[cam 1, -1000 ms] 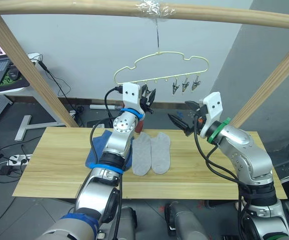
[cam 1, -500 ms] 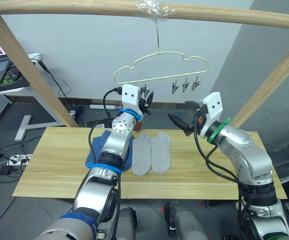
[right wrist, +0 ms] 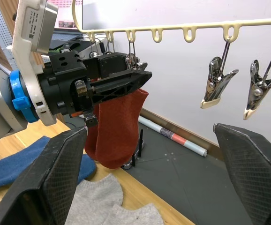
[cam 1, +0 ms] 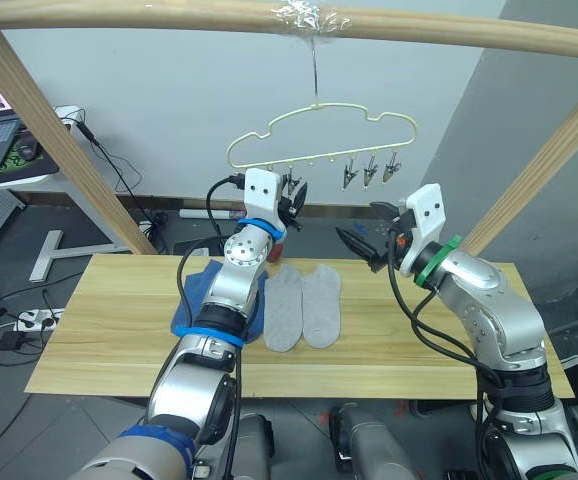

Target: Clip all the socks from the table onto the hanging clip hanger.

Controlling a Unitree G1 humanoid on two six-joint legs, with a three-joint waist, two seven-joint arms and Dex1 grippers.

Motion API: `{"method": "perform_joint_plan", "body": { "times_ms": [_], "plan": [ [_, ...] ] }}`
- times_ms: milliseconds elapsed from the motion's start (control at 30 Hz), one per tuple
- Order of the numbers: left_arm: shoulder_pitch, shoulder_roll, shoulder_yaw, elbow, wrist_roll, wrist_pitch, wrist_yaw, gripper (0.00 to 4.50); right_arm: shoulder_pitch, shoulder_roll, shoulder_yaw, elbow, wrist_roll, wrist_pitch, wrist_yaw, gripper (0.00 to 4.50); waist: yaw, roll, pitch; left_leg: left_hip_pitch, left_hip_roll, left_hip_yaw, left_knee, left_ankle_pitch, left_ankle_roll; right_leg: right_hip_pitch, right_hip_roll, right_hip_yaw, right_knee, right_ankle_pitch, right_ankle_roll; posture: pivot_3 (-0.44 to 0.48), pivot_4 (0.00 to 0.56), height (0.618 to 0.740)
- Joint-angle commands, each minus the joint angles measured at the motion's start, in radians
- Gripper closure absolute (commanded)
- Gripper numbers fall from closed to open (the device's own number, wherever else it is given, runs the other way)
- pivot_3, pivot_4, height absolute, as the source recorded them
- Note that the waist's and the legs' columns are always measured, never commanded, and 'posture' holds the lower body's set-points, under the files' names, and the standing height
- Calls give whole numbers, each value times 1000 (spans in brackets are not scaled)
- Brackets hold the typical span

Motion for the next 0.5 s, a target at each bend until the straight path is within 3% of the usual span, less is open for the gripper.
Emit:
{"method": "perform_joint_plan", "body": {
  "times_ms": [33,500],
  "plan": [
    [-29,-2,0,-13,1,-33,10,2655,-9,-4,-16,-38,13,-10,-5,0,0,0,0,0,0,0,0,0,0,0,0,0,0,0,0,-114,220,740],
    [-27,2,1,-15,3,-39,11,2655,-4,-3,-16,-43,14,-8,-6,0,0,0,0,0,0,0,0,0,0,0,0,0,0,0,0,-114,225,740]
  ]
}}
